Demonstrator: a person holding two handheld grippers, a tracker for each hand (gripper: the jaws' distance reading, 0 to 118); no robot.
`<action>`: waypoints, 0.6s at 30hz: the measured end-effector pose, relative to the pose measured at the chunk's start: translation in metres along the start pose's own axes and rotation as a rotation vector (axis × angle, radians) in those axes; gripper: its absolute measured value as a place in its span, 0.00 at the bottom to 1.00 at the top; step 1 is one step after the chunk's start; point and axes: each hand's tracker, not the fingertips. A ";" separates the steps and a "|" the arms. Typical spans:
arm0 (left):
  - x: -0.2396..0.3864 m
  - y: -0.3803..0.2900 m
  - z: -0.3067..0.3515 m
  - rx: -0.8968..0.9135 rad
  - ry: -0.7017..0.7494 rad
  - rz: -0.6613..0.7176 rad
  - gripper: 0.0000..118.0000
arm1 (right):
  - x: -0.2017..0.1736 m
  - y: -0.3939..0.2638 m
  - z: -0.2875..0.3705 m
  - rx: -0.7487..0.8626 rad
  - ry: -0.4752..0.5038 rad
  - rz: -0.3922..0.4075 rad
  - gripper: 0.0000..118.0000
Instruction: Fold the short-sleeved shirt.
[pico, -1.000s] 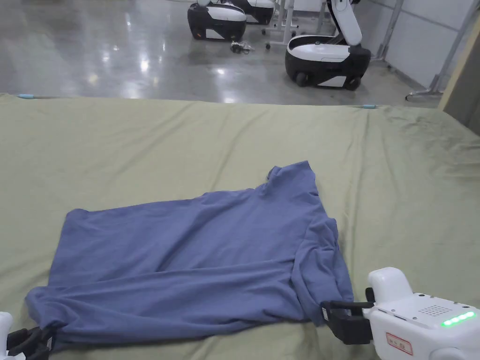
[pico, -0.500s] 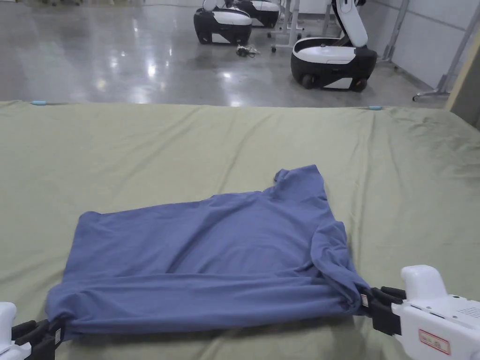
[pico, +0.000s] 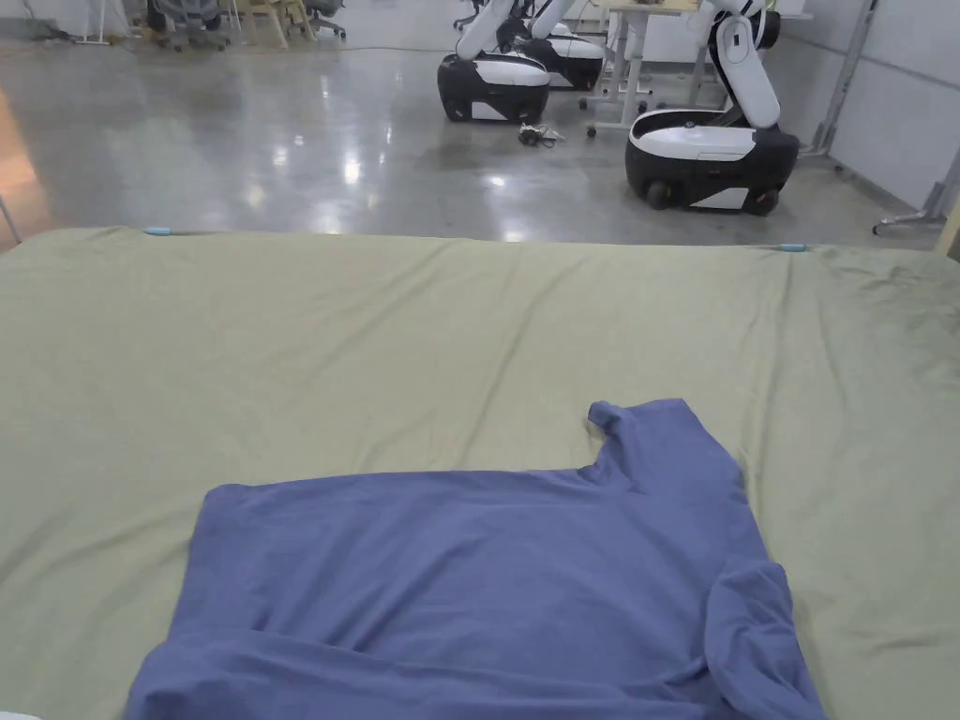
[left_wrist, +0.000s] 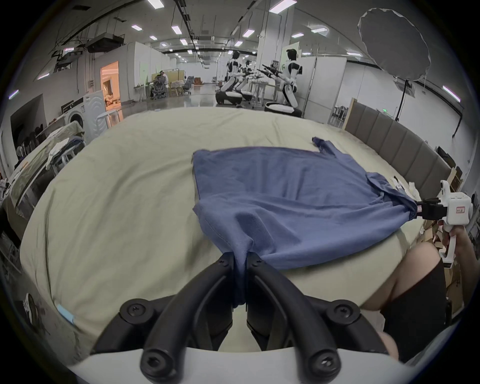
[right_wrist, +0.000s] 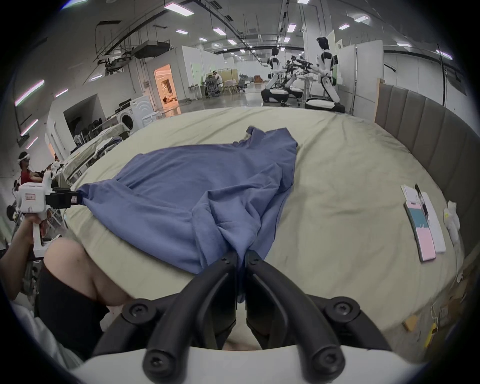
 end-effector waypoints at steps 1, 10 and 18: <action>0.000 -0.005 0.000 -0.010 0.000 0.002 0.04 | -0.002 -0.005 0.001 -0.012 -0.002 0.001 0.05; 0.005 -0.034 0.003 -0.031 0.096 0.086 0.90 | -0.009 -0.029 -0.001 -0.016 -0.116 0.022 0.49; 0.021 -0.010 0.067 0.219 0.138 0.159 0.93 | -0.006 0.013 0.033 0.213 -0.268 -0.134 0.98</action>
